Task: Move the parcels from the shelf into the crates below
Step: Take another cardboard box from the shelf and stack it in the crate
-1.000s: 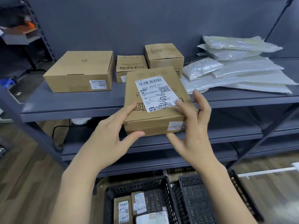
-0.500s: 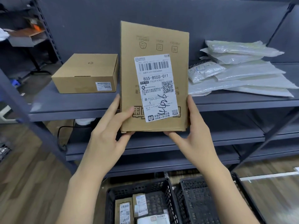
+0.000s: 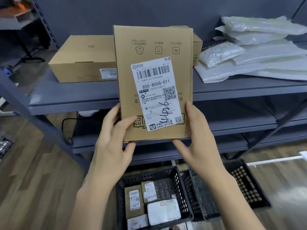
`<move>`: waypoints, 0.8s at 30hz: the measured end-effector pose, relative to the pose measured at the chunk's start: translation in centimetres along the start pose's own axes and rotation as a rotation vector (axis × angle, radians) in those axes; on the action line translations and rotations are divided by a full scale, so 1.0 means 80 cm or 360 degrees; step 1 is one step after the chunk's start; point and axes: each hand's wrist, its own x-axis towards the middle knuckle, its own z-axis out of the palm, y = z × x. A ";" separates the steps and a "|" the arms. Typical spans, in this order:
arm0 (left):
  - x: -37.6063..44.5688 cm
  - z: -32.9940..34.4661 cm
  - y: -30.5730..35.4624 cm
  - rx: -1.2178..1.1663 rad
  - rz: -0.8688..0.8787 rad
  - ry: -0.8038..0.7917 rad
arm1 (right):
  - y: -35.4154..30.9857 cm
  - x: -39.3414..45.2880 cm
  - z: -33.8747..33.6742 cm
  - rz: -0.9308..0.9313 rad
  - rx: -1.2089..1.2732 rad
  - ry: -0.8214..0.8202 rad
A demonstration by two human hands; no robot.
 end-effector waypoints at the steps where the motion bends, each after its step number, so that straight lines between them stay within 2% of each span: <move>1: -0.006 0.004 -0.005 -0.0013 -0.0021 -0.0027 | 0.001 -0.007 0.007 0.0032 -0.0004 -0.0022; 6: -0.047 0.033 -0.023 -0.0037 -0.0114 -0.0114 | 0.018 -0.049 0.040 0.0168 -0.0004 -0.0126; 12: -0.139 0.089 -0.042 -0.0020 -0.0380 -0.0230 | 0.054 -0.122 0.078 0.0314 0.0089 -0.0325; 17: -0.241 0.153 -0.052 -0.0009 -0.0618 -0.0416 | 0.106 -0.216 0.125 0.0521 0.0112 -0.0570; 20: -0.307 0.197 -0.061 -0.0196 -0.0947 -0.0508 | 0.144 -0.277 0.154 0.0667 0.0143 -0.0763; 24: -0.383 0.252 -0.081 -0.0150 -0.0977 -0.0630 | 0.196 -0.350 0.199 0.0854 0.0160 -0.0991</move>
